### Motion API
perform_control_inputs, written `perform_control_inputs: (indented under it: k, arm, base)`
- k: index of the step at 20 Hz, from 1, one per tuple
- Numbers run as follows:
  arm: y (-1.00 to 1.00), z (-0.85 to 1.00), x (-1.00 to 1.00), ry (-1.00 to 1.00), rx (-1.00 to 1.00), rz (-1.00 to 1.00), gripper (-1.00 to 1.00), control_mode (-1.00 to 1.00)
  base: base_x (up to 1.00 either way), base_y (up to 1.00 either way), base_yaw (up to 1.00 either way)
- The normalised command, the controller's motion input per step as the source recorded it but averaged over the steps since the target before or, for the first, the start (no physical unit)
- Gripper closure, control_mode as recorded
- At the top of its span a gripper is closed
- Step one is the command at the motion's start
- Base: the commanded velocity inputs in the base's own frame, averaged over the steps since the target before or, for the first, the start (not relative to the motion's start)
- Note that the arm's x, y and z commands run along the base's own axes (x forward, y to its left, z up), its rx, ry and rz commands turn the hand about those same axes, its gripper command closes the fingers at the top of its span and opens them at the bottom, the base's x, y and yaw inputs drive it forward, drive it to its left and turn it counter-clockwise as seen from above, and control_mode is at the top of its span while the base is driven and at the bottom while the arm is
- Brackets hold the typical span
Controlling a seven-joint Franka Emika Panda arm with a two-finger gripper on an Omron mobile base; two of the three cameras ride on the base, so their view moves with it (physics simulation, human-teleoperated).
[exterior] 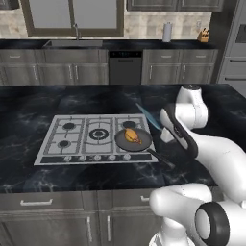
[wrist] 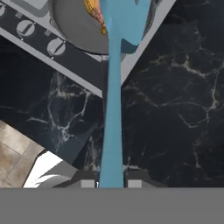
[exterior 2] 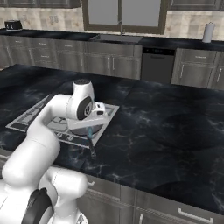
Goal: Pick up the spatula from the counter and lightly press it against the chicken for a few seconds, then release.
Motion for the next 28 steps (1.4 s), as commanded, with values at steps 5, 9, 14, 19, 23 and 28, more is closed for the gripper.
perform_control_inputs:
  k: [5,9,14,19,23,28]
  arm:
    - [0.0,0.0,0.29,0.03,-0.01,0.16,1.0,-1.0]
    - [-0.03,0.0,0.12,0.0,-0.06,0.14,1.0,-1.0]
    - [-0.01,0.0,0.07,0.0,-0.07,0.11,1.0,-1.0]
    - [0.0,-0.02,0.15,0.0,-0.01,0.11,1.0,-1.0]
    - [0.0,0.0,0.16,-0.05,-0.04,0.11,1.0,-1.0]
    - [0.0,0.0,0.17,-0.11,-0.08,0.11,1.0,-1.0]
  base:
    - [0.0,0.0,0.0]
    - [0.0,0.0,0.0]
    - [0.0,0.0,0.0]
    - [0.0,0.0,0.0]
    - [0.0,0.0,0.0]
    - [0.0,0.0,0.0]
